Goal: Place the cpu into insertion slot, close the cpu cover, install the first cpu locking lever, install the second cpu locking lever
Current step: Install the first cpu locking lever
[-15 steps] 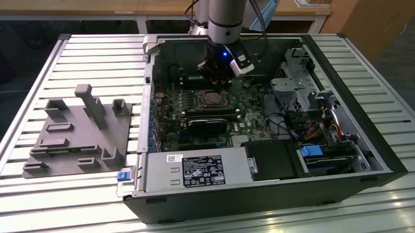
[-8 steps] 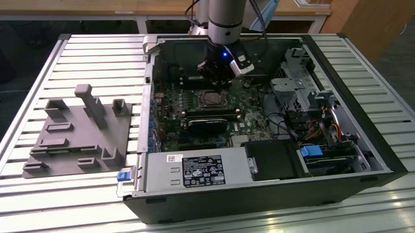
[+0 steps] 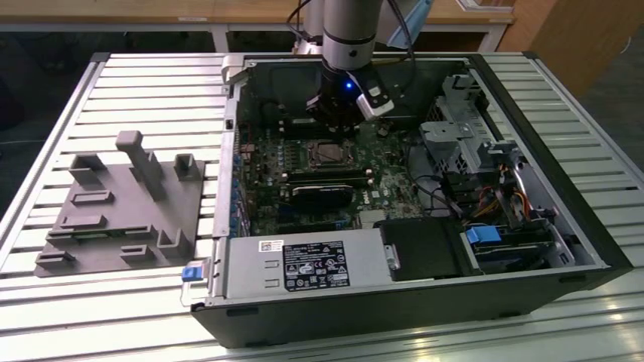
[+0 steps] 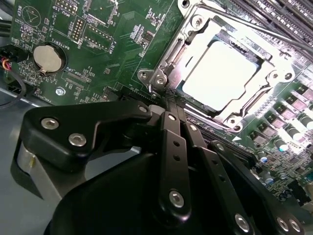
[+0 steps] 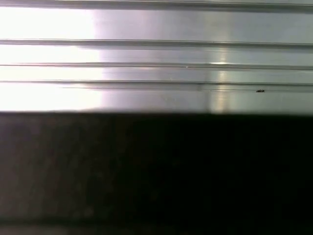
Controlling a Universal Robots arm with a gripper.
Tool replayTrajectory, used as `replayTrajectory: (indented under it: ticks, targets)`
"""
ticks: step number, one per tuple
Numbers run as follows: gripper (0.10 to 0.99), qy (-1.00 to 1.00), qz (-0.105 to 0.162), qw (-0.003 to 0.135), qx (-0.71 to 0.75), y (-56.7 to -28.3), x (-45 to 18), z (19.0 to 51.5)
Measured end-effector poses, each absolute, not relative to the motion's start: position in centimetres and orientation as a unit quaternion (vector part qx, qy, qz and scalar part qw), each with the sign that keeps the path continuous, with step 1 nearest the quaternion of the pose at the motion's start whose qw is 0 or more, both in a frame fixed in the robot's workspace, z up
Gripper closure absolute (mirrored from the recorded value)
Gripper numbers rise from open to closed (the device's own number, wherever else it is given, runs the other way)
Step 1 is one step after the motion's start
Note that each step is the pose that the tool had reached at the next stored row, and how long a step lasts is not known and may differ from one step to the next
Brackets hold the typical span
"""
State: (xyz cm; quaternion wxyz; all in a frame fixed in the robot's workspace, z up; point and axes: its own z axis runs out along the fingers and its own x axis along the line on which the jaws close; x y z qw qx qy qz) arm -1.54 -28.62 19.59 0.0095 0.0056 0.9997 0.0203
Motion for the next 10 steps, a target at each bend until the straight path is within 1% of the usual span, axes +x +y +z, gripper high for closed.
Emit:
replayTrajectory:
  ticks: [6,10]
  targets:
    - [0.980,1.000,0.024,0.010,0.006,-28.5,-1.5,19.7]
    - [0.980,1.000,0.023,0.010,0.006,-28.6,-1.5,20.8]
